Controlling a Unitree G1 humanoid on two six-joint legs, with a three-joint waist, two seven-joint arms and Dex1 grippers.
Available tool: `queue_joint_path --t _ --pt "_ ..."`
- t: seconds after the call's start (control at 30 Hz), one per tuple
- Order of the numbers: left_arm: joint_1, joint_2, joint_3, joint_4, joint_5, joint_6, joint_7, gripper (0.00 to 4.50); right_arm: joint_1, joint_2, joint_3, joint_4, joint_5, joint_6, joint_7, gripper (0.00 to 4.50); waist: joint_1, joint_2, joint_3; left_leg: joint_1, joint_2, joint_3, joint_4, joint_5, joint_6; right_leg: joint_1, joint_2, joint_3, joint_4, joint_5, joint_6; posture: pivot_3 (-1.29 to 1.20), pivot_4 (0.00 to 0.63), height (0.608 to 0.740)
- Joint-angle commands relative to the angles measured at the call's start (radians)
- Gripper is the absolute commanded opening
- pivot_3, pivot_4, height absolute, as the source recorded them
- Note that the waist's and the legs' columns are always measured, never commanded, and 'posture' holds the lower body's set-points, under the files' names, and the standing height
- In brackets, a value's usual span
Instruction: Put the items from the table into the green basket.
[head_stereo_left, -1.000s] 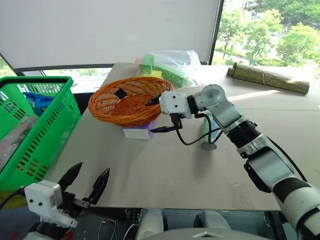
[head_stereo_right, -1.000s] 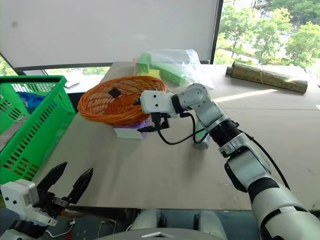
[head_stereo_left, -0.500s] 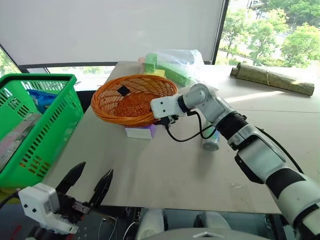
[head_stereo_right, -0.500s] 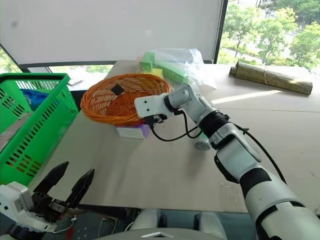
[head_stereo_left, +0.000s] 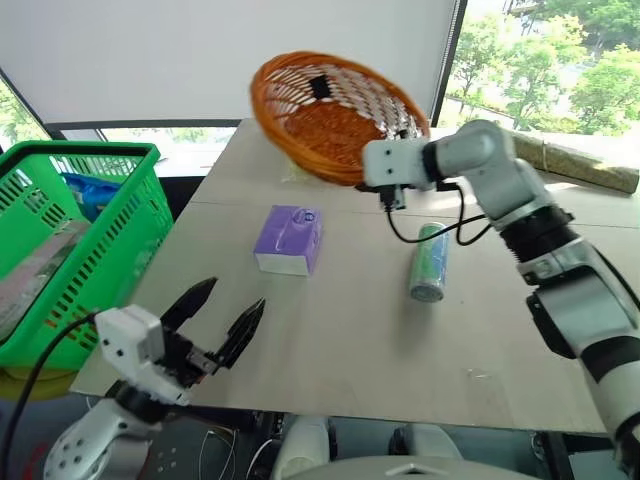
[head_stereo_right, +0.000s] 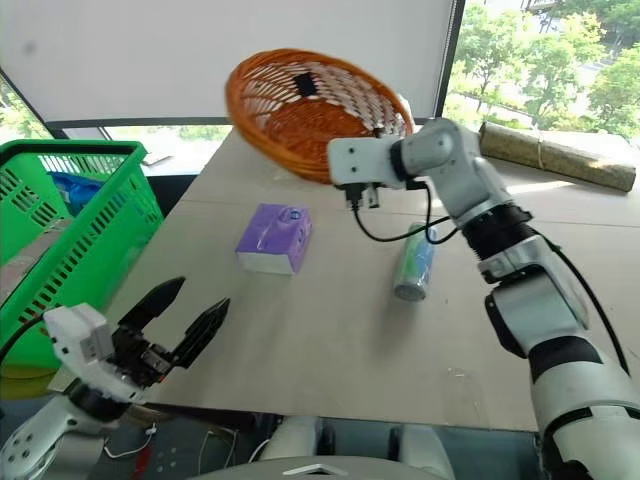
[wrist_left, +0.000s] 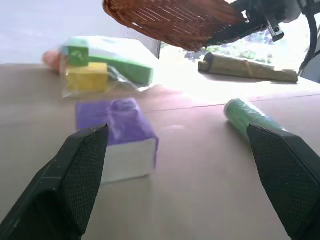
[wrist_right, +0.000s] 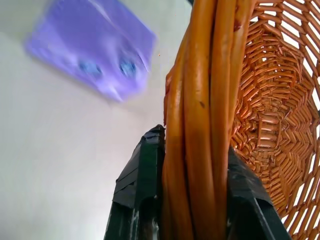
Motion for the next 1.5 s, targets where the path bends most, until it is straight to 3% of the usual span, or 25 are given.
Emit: queue_joint_path --t 0.03,0.17,0.2,0.33,0.43,0.57,0.7,1.07,1.2,1.33,1.37,1.4,1.5 --pt "-0.185 0.040 -0.098 0.066 0.035 0.069 0.012 4.50 0.073 -0.134 -0.071 -0.034 -0.035 0.059 -0.034 0.40 -0.004 0.001 0.000 0.000 -0.001 0.000 0.000 0.000 0.000 0.000 0.001 0.000 0.000 0.000 0.001 -0.04 0.000 0.740" --pt "-0.327 0.045 -0.154 0.127 0.056 0.118 0.025 4.50 0.102 -0.202 -0.072 0.032 -0.077 0.017 -0.104 0.40 -0.060 0.005 0.002 0.000 -0.005 0.001 0.000 0.000 0.000 0.000 0.002 0.004 0.001 0.002 0.003 -0.08 0.000 0.740" --pt "-0.346 0.045 -0.159 0.137 0.060 0.129 0.031 4.50 0.104 -0.209 -0.065 0.052 -0.088 0.008 -0.118 1.48 -0.079 0.006 0.002 0.000 -0.005 0.002 0.000 0.000 0.000 -0.001 0.002 0.007 0.001 0.002 0.003 -0.09 0.000 0.740" --pt "-0.394 0.047 -0.153 0.193 0.113 0.167 0.085 4.50 0.124 -0.212 -0.076 0.097 -0.090 -0.040 -0.172 2.95 -0.132 0.007 0.001 0.002 -0.003 0.001 -0.001 0.000 0.000 -0.001 0.005 0.009 0.002 0.002 0.003 -0.11 0.000 0.740" --pt "-0.384 0.048 -0.150 0.194 0.139 0.213 0.128 4.50 0.185 -0.146 -0.198 -0.042 0.142 0.054 -0.084 4.38 -0.150 0.007 0.001 0.003 0.001 0.000 -0.001 0.000 0.000 -0.001 0.009 0.011 0.004 0.002 0.003 -0.11 0.000 0.740" --pt "-0.372 0.051 -0.171 0.208 0.254 0.248 0.210 4.50 0.388 -0.146 -0.297 -0.392 0.479 0.344 0.101 4.45 -0.148 0.006 0.000 0.003 0.005 -0.002 0.000 0.000 0.000 0.000 0.013 0.009 0.004 0.002 0.003 -0.11 0.000 0.740" --pt "-0.382 0.072 -0.182 0.248 0.338 0.310 0.256 4.50 0.555 -0.167 -0.361 -0.655 0.685 0.589 0.080 4.45 -0.126 0.006 0.000 0.003 0.004 -0.001 0.000 0.000 0.000 0.001 0.009 0.007 0.004 0.003 0.004 -0.12 0.000 0.740" --pt "-0.574 0.036 -0.273 0.443 0.461 0.312 0.254 4.50 0.675 -0.164 -0.401 -0.841 0.823 0.749 -0.066 4.45 -0.129 0.005 -0.001 0.011 0.002 -0.001 0.003 0.000 0.000 0.011 0.008 0.006 0.002 0.003 0.005 -0.16 0.000 0.740" --pt "-0.564 0.088 -0.323 0.493 0.518 0.370 0.216 4.50 0.683 -0.157 -0.400 -0.889 0.853 0.787 -0.116 4.45 -0.140 0.005 -0.001 0.013 0.002 0.001 0.001 0.000 0.000 0.012 0.010 0.010 0.001 0.003 0.005 -0.18 0.000 0.740" --pt "-0.533 0.091 -0.293 0.488 0.494 0.436 0.198 2.68 0.672 -0.147 -0.402 -0.912 0.885 0.812 -0.159 4.50 -0.154 0.007 -0.003 0.016 0.004 0.001 0.000 0.000 0.000 0.013 0.011 0.010 0.002 0.003 0.005 -0.18 0.000 0.740" --pt "-0.530 0.085 -0.286 0.485 0.488 0.444 0.196 2.45 0.671 -0.147 -0.401 -0.912 0.890 0.810 -0.163 4.50 -0.157 0.007 -0.004 0.017 0.004 0.001 0.000 0.000 0.000 0.013 0.011 0.011 0.002 0.003 0.005 -0.18 0.000 0.740" --pt "-0.528 0.082 -0.282 0.481 0.488 0.446 0.196 1.84 0.669 -0.142 -0.401 -0.911 0.891 0.793 -0.164 4.50 -0.159 0.007 -0.004 0.018 0.004 0.001 0.000 0.000 0.000 0.014 0.011 0.010 0.002 0.003 0.005 -0.18 0.000 0.740" --pt "-0.530 0.066 -0.264 0.473 0.495 0.457 0.212 0.87 0.652 -0.133 -0.402 -0.906 0.911 0.797 -0.178 4.50 -0.164 0.007 -0.005 0.019 0.004 0.001 0.000 0.000 0.000 0.015 0.011 0.011 0.002 0.003 0.005 -0.18 0.000 0.740"
